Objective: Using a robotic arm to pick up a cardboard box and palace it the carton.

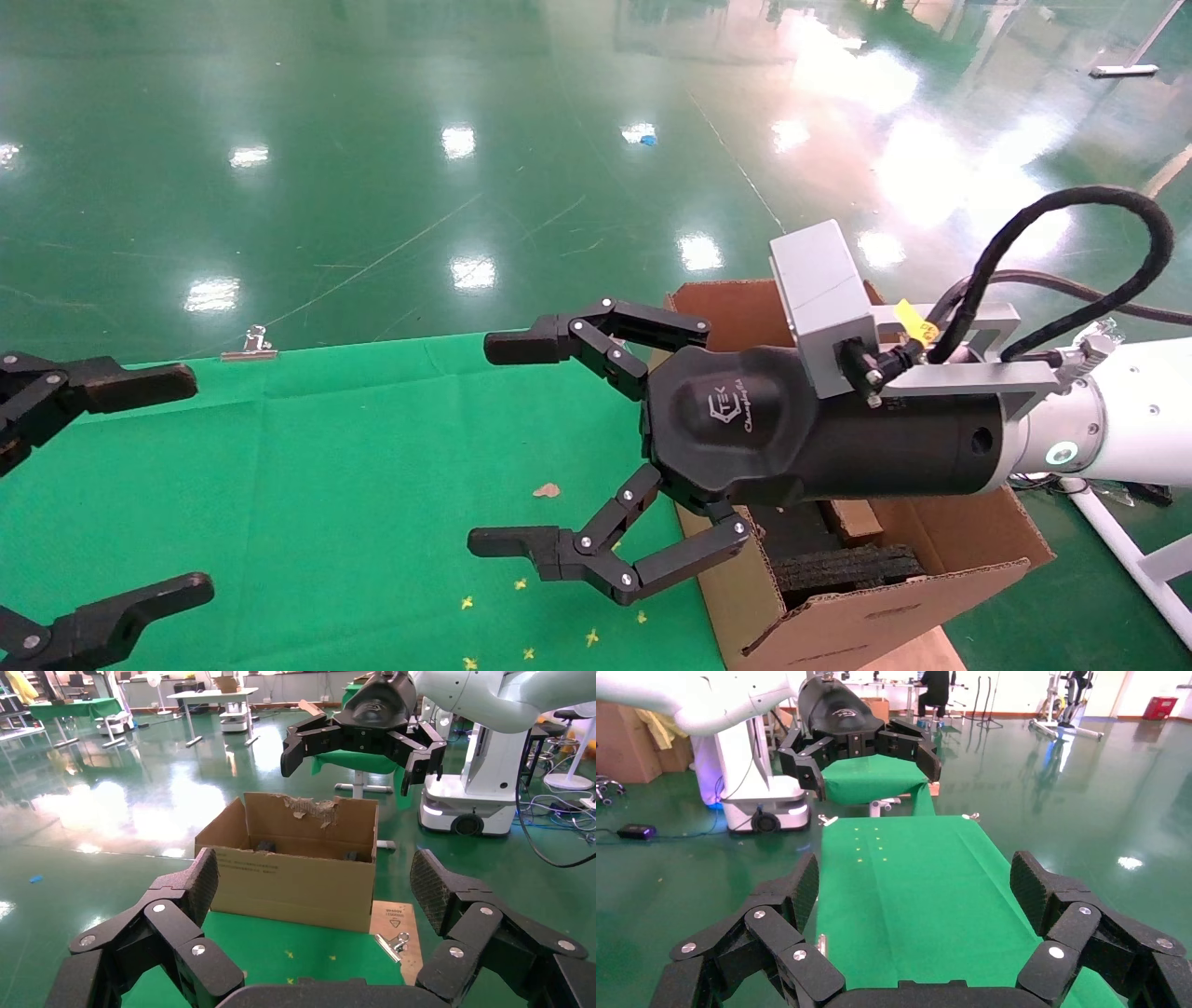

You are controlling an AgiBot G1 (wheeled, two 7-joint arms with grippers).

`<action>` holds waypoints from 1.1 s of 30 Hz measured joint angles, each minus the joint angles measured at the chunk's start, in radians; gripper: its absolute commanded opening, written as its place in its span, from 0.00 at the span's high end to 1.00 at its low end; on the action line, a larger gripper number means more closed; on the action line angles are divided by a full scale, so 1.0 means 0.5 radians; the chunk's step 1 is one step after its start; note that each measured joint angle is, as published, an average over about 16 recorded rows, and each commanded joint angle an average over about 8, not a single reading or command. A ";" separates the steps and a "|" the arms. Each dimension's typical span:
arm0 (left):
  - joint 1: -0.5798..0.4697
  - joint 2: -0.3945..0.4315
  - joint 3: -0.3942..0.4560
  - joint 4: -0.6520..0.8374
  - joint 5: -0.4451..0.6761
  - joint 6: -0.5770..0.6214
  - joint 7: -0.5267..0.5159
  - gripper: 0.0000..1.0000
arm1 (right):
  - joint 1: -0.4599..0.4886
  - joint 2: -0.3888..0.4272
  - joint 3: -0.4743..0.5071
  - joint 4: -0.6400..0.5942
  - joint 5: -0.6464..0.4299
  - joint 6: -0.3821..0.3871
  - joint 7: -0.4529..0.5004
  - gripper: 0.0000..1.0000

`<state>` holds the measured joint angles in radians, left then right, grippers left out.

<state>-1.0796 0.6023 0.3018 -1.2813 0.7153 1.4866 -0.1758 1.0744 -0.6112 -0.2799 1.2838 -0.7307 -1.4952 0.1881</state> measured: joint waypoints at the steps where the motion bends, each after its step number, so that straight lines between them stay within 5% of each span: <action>1: 0.000 0.000 0.000 0.000 0.000 0.000 0.000 0.00 | 0.000 0.000 0.000 0.000 0.000 0.000 0.000 0.00; 33: 0.000 0.000 0.000 0.000 0.000 0.000 0.000 0.00 | 0.003 0.000 -0.002 -0.002 -0.001 0.000 0.000 0.00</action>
<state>-1.0796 0.6023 0.3018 -1.2813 0.7154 1.4867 -0.1758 1.0757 -0.6113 -0.2811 1.2828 -0.7312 -1.4950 0.1882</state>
